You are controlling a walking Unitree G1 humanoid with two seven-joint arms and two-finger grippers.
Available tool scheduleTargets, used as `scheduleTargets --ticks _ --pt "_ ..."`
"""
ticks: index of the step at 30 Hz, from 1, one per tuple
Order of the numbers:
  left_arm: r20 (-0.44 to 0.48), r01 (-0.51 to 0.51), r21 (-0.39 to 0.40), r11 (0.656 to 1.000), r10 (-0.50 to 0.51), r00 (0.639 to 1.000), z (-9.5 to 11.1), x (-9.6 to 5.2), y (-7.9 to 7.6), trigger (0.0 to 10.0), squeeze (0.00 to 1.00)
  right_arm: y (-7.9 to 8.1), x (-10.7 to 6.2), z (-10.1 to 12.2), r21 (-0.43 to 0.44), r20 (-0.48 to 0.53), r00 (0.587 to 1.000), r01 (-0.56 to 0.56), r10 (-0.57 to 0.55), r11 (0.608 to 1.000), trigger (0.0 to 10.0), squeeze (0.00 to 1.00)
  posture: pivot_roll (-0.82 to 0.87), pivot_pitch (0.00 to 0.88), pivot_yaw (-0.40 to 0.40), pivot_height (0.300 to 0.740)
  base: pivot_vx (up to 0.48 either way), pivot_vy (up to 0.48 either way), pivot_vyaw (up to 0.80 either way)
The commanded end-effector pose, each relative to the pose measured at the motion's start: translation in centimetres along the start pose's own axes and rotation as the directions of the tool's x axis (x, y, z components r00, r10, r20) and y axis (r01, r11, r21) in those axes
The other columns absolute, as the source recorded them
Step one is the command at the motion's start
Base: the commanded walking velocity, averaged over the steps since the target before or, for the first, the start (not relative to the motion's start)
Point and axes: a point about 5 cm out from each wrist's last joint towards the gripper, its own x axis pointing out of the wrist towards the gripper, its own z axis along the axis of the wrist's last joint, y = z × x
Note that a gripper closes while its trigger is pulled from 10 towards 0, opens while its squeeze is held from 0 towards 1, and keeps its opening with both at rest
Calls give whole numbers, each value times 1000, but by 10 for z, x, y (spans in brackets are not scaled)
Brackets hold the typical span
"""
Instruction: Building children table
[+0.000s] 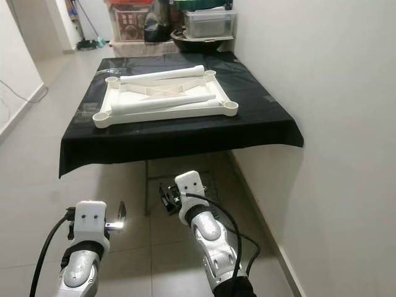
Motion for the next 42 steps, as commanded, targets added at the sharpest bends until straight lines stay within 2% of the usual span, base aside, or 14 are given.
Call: scheduleTargets --ticks 1,7,35,38,40,42 --pt "22 -13 4 1000 13 1000 5 0 1 10000 0 -1 1 2 9 15 1000 9 -9 1000 10000 0 -59 0 21 740 240 0 0" --pt "46 -33 3 999 33 998 10 4 4 10000 0 2 1 2 -21 34 999 -13 14 1000 10000 0 -53 0 24 740 251 0 0" --pt "85 -79 1 997 79 993 20 13 18 10000 0 -1 9 15 2 98 995 17 -18 1000 10000 0 -44 0 21 740 280 0 0" --pt "106 -74 21 997 72 992 23 15 19 10000 0 -4 11 19 -3 113 993 35 -34 999 10000 0 -42 0 22 740 281 0 0" --pt "148 -99 55 994 90 985 32 20 31 10000 0 -8 15 29 -9 144 988 64 -62 998 10000 0 -40 0 16 740 277 0 0" --pt "148 -99 55 994 90 985 32 20 31 10000 0 -8 15 29 -9 144 988 64 -62 998 10000 0 -40 0 16 740 277 0 0"
